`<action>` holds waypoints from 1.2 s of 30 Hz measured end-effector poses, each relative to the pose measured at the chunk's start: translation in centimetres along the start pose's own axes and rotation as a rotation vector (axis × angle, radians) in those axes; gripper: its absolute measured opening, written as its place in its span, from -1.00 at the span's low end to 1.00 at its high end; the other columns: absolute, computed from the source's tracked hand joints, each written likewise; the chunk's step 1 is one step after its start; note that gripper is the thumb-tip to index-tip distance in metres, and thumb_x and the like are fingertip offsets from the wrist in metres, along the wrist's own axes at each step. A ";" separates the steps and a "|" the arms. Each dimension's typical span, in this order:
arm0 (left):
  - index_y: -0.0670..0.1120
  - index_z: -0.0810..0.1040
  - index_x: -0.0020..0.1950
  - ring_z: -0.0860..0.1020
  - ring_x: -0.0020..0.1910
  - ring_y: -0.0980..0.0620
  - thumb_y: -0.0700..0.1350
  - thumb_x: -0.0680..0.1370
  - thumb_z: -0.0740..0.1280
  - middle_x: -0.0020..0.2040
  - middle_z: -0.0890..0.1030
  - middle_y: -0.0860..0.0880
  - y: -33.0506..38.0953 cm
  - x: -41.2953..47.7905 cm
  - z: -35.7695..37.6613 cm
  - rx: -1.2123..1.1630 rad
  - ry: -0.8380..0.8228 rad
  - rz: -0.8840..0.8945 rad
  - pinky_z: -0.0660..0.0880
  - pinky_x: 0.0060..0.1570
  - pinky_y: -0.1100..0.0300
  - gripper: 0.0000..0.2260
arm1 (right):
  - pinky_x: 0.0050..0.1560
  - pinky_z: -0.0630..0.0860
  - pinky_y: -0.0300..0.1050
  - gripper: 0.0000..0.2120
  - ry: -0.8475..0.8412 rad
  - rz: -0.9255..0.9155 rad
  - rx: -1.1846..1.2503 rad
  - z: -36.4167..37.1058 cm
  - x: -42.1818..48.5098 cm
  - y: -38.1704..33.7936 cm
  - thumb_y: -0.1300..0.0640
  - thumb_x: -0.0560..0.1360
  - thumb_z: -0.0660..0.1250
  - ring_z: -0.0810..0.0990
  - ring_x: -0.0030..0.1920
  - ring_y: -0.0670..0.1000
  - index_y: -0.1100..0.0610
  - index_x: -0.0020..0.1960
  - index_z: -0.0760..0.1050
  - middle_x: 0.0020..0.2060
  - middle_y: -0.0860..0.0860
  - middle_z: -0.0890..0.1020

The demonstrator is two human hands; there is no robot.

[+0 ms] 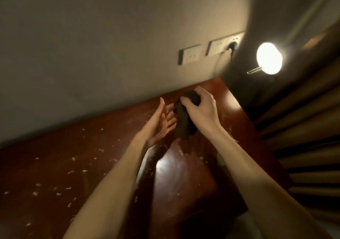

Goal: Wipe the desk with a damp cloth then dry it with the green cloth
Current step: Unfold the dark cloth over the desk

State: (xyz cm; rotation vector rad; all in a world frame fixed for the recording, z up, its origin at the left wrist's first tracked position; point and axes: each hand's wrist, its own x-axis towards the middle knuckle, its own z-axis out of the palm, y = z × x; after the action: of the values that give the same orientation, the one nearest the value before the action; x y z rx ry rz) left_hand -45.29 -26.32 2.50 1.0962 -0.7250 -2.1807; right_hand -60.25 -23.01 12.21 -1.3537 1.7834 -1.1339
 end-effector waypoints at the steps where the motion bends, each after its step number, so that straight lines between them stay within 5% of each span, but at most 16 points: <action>1: 0.03 0.48 0.48 0.64 0.19 0.12 0.30 0.69 0.07 0.20 0.70 0.06 1.4 -1.7 -1.0 0.010 -0.009 0.035 0.55 0.25 0.16 -0.48 | -0.26 0.44 -0.39 -0.81 -0.047 -0.011 0.008 1.3 0.0 -0.8 0.12 0.53 0.43 0.60 -0.21 -0.24 -0.10 -0.18 0.49 -0.26 -0.15 0.61; 4: -0.03 0.55 0.43 0.63 0.25 0.04 0.11 0.66 0.28 0.29 0.67 -0.01 4.2 -6.1 -4.6 0.166 0.058 0.170 0.57 0.24 0.15 -0.61 | -0.28 0.38 -0.38 -0.82 -0.162 -0.057 -0.025 5.8 -0.1 -3.1 0.05 0.54 0.44 0.58 -0.23 -0.22 -0.02 -0.20 0.48 -0.28 -0.12 0.61; 7: -0.24 0.59 0.25 0.63 0.13 -0.01 -0.11 0.68 0.35 0.13 0.66 -0.15 5.7 -9.9 -10.1 0.249 0.262 0.341 0.55 0.20 0.14 -0.76 | -0.31 0.36 -0.32 -0.74 -0.272 -0.152 -0.120 11.1 -1.1 -5.9 0.02 0.57 0.41 0.54 -0.27 -0.18 0.06 -0.20 0.40 -0.33 -0.06 0.55; 9: -0.17 0.60 0.06 0.63 0.06 -0.06 -0.17 0.64 0.41 0.00 0.66 -0.14 6.5 -13.2 -14.7 0.222 0.431 0.421 0.53 0.18 0.01 -0.92 | -0.28 0.41 -0.21 -0.71 -0.346 -0.229 -0.214 15.2 -2.5 -7.9 -0.02 0.60 0.36 0.52 -0.31 -0.15 0.04 -0.20 0.34 -0.34 -0.07 0.53; 12: -0.11 0.56 -0.07 0.68 -0.04 0.07 -0.19 0.60 0.46 -0.13 0.69 0.00 7.0 -19.1 -20.6 0.268 0.616 0.519 0.60 -0.01 0.13 -0.89 | -0.33 0.41 -0.04 -0.68 -0.450 -0.343 -0.329 21.5 -4.8 -10.2 -0.08 0.61 0.36 0.50 -0.33 -0.08 0.06 -0.17 0.33 -0.34 -0.03 0.51; 17: -0.20 0.58 -0.04 0.67 -0.09 0.11 -0.19 0.57 0.50 -0.13 0.69 -0.01 6.6 -28.6 -29.4 0.302 0.829 0.573 0.61 -0.03 0.13 -0.87 | -0.37 0.33 -0.26 -0.60 -0.743 -0.438 -0.349 31.1 -9.4 -13.4 0.06 0.46 0.58 0.44 -0.34 -0.14 0.15 -0.13 0.34 -0.35 -0.05 0.46; 21: -0.10 0.59 -0.06 0.66 -0.12 0.16 -0.14 0.56 0.52 -0.14 0.69 0.02 4.7 -34.5 -35.4 0.324 0.902 0.535 0.59 -0.08 0.19 -0.87 | -0.25 0.53 -0.12 -0.53 -0.924 -0.243 -0.349 38.4 -13.5 -14.4 0.05 0.35 0.66 0.61 -0.17 -0.02 0.10 0.04 0.43 -0.14 0.00 0.61; 25: -0.11 0.59 -0.01 0.69 -0.12 0.04 -0.12 0.56 0.51 -0.07 0.73 -0.13 2.7 -38.4 -39.3 0.087 0.890 0.490 0.59 -0.18 0.23 -0.87 | -0.20 0.58 -0.15 -0.82 -1.128 0.128 -0.040 43.7 -17.4 -15.1 0.16 0.54 0.49 0.73 -0.06 0.11 0.16 0.11 0.62 -0.07 0.12 0.74; 28: -0.15 0.61 0.10 0.67 -0.09 -0.04 -0.13 0.57 0.50 -0.04 0.71 -0.17 1.3 -40.0 -42.2 -0.113 0.953 0.476 0.61 -0.24 0.22 -0.83 | -0.13 0.60 -0.13 -0.95 -0.996 0.300 0.148 46.9 -18.4 -15.2 0.22 0.60 0.38 0.70 -0.08 0.11 0.13 -0.02 0.62 -0.17 0.06 0.74; 30: -0.19 0.61 0.18 0.68 0.02 -0.06 -0.18 0.60 0.46 0.04 0.71 -0.19 0.1 -40.2 -44.5 -0.149 1.029 0.481 0.67 -0.05 0.15 -0.82 | 0.07 0.61 0.00 -0.94 -0.881 0.253 0.098 49.1 -18.2 -14.7 0.15 0.63 0.34 0.66 -0.02 0.05 0.06 -0.02 0.56 -0.10 0.03 0.70; 33: -0.06 0.52 0.41 0.54 0.37 -0.05 -0.11 0.66 0.37 0.35 0.56 -0.05 -2.9 -39.4 -48.3 0.346 1.182 0.276 0.52 0.34 0.05 -0.69 | 0.05 0.49 0.04 -0.92 -0.767 -0.079 -0.067 52.0 -17.7 -13.5 0.09 0.65 0.30 0.59 -0.04 -0.02 0.08 0.02 0.45 -0.10 -0.01 0.59; 36: -0.03 0.11 0.69 0.08 0.67 -0.04 0.12 0.70 0.22 0.69 0.09 0.00 -6.9 -38.3 -51.2 1.000 1.182 -0.032 0.07 0.62 -0.03 -0.39 | -0.13 0.37 -0.03 -0.88 -0.552 -0.339 -0.119 55.0 -18.1 -13.4 0.17 0.60 0.32 0.52 -0.16 0.04 0.12 0.01 0.37 -0.21 -0.04 0.51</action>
State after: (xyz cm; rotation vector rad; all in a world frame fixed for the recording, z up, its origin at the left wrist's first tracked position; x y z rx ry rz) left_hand 14.36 -5.10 -8.76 2.4829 -1.1501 -0.7069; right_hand -2.13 -21.47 -0.25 -1.8740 1.2657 -0.7152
